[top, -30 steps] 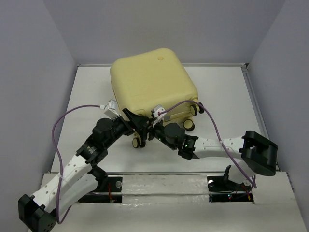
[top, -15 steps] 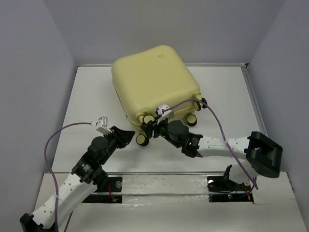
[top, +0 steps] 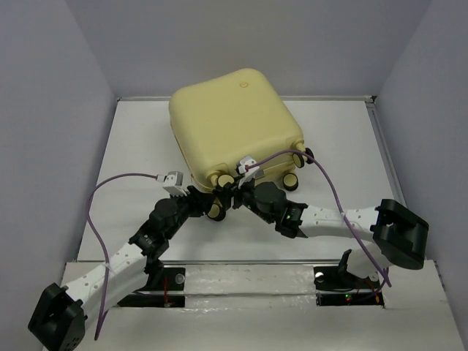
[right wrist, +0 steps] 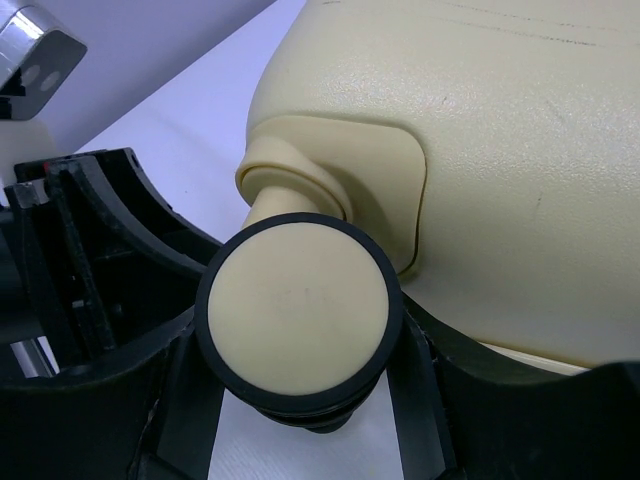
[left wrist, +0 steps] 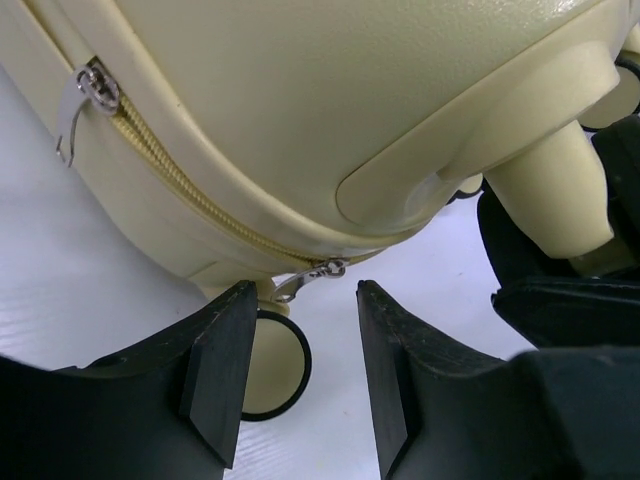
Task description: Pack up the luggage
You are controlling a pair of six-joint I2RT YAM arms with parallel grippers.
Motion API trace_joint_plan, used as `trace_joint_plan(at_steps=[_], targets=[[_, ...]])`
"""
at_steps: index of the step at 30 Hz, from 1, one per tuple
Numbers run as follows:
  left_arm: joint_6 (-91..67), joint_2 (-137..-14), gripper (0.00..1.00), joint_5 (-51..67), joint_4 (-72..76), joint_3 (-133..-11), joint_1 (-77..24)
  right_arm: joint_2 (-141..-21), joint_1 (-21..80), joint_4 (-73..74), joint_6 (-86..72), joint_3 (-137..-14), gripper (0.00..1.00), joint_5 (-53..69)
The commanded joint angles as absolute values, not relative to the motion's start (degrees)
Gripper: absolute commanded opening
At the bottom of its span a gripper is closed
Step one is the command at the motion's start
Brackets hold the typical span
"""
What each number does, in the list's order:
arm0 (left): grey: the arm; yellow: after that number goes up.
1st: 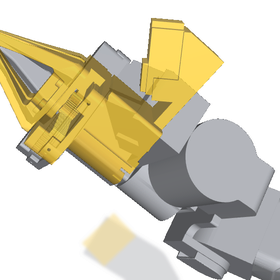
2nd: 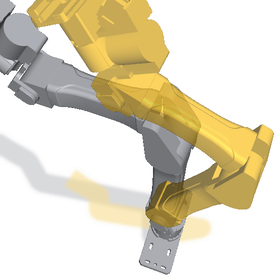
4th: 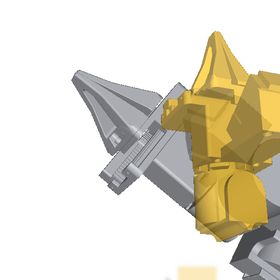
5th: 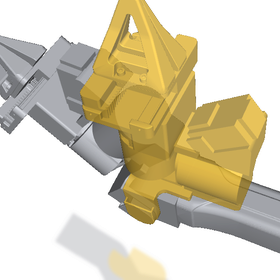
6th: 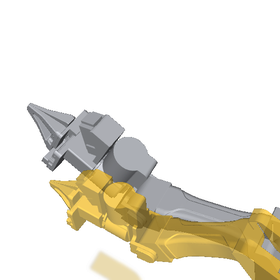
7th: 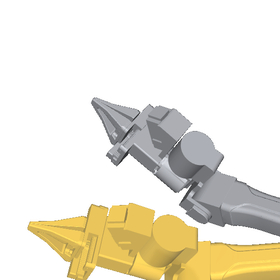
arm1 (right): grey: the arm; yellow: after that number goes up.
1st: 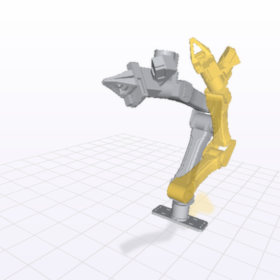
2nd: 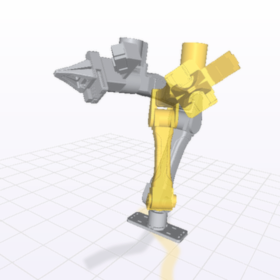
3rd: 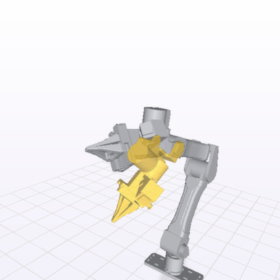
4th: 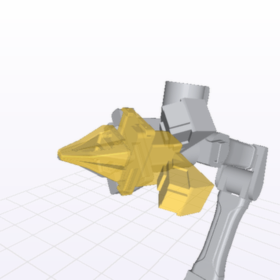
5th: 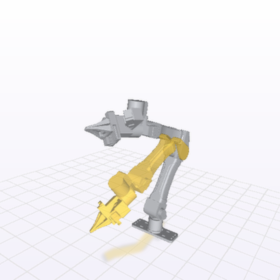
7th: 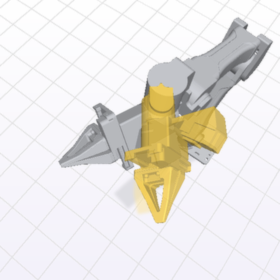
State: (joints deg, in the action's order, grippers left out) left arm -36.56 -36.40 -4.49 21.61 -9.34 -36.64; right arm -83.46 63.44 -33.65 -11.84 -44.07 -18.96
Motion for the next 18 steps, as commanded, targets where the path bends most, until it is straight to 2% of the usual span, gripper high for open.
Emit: trace_joint_plan(at_steps=[1, 11, 13, 18], targets=[[-30.3, -41.0, 0.56, -3.8, 33.0, -11.4, -36.9, -81.1, 62.1, -40.9, -12.2, -45.9, 0.1, -20.3], [-29.6, -46.1, 0.56, -3.9, 38.8, -11.2, -36.9, -81.9, 62.1, -41.6, -13.4, -45.8, 0.1, -18.4], [-29.6, -47.0, 0.51, -3.7, 40.5, -11.2, -36.9, -82.2, 62.1, -41.9, -13.9, -45.6, 0.1, -17.9], [-29.9, -49.1, 0.49, -2.5, 43.2, -11.2, -37.0, -82.8, 62.1, -42.5, -14.3, -45.4, 0.1, -16.9]])
